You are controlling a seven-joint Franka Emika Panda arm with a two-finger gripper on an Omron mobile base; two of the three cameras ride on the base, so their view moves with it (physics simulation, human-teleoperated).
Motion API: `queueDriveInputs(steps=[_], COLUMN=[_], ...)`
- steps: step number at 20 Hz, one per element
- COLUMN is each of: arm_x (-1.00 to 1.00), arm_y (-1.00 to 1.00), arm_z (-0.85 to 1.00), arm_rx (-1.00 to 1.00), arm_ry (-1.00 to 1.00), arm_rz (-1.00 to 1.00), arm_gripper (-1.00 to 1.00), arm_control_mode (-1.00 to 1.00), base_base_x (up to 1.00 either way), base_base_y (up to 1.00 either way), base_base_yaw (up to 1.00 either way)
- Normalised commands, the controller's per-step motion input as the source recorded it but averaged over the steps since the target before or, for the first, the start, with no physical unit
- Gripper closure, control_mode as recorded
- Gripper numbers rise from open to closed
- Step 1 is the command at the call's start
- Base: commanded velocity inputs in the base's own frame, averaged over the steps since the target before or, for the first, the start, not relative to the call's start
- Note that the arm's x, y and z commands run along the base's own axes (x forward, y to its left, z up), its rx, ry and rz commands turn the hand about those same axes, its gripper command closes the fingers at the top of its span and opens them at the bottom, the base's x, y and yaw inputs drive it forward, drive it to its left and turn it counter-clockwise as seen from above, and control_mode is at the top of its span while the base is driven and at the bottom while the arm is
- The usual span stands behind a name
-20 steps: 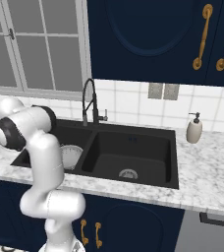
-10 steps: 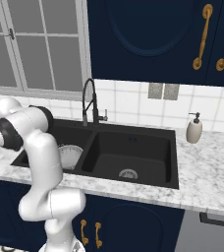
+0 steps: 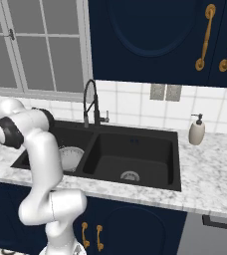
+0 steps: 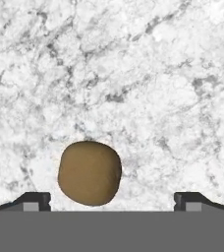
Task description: Put the colander in the sink, put the kiwi in the colander, and turn on the sink faucet and pour water over the colander.
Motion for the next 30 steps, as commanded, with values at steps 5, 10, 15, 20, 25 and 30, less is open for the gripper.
queueDriveInputs(steps=[5,10,15,20,25,30], arm_x=[0.24,0.08,0.01,0.02,-0.07,-0.37], arm_y=[0.21,0.19,0.11,0.0,-0.33,-0.98], arm_z=[-0.25,-0.33,-0.53,-0.55,-0.18,0.1], arm_rx=[-0.09,-0.11,-0.14,-0.11,-0.03,0.09], arm_ry=[0.06,0.07,0.1,0.04,-0.05,-0.26], arm_rz=[0.0,0.0,0.0,0.0,0.0,-0.03], arm_gripper=[-1.0,-1.0,-1.0,1.0,1.0,1.0], arm_control_mode=[-1.0,-1.0,-1.0,-1.0,-1.0,-1.0], base_base_x=[0.0,0.0,0.0,0.0,0.0,0.0], base_base_y=[0.0,0.0,0.0,0.0,0.0,0.0], base_base_yaw=[0.0,0.0,0.0,0.0,0.0,0.0])
